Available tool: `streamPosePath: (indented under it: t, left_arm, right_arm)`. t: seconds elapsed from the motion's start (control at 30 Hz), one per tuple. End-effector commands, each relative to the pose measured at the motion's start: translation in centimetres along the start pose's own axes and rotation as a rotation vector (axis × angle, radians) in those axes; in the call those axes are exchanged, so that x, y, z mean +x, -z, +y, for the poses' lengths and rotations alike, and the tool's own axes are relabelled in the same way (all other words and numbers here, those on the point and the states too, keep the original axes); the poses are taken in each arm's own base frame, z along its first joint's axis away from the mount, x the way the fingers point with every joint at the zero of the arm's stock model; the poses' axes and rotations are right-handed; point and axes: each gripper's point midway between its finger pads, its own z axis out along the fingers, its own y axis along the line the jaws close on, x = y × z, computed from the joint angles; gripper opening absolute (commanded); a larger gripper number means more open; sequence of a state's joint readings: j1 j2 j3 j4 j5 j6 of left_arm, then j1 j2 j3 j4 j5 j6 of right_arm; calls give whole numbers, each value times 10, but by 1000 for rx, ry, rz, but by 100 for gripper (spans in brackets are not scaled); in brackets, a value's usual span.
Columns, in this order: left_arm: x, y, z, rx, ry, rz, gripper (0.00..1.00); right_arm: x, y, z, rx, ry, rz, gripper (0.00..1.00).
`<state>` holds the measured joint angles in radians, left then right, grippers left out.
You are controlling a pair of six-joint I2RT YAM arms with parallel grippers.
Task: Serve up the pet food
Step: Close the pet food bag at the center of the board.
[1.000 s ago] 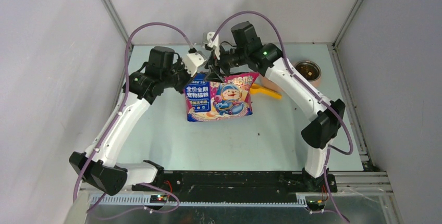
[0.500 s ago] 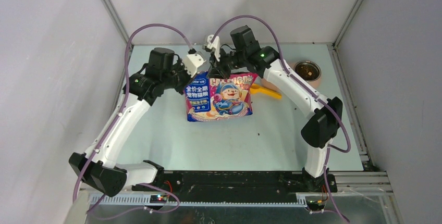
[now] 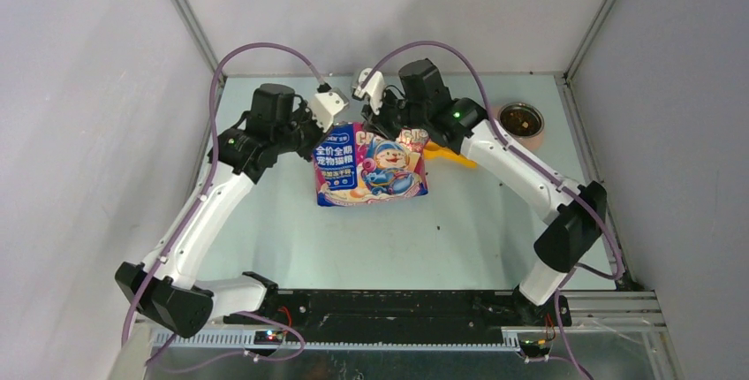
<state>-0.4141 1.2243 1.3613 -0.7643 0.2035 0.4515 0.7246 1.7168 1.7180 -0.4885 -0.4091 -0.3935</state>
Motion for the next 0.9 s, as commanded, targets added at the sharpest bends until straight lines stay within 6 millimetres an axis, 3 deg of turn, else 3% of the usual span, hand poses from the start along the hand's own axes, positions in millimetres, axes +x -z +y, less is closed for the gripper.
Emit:
streamPosePath:
  t: [0.0, 0.33, 0.4, 0.5, 0.6, 0.63, 0.73, 0.87]
  left_arm:
    - [-11, 24, 8, -72, 14, -57, 0]
    - [-3, 24, 5, -61, -7, -37, 0]
    - [-3, 24, 6, -63, -9, -35, 0]
    - [-3, 25, 7, -69, -10, -32, 0]
    - [-3, 25, 7, -69, -15, -32, 0]
    - [-3, 25, 7, -69, -16, -32, 0]
    - [-3, 26, 7, -71, -19, -33, 0]
    - [-3, 25, 6, -63, -22, -36, 0]
  right_arm:
    - [-4, 38, -53, 263, 66, 10, 18]
    - [23, 56, -46, 205, 177, 83, 23]
    - [28, 58, -45, 184, 181, 99, 18]
    - [34, 62, -46, 165, 177, 120, 0]
    - [38, 69, -50, 159, 155, 125, 0]
    - [37, 72, -51, 164, 154, 123, 3]
    - [37, 79, -51, 159, 170, 125, 31]
    - [43, 89, -43, 140, 230, 140, 50]
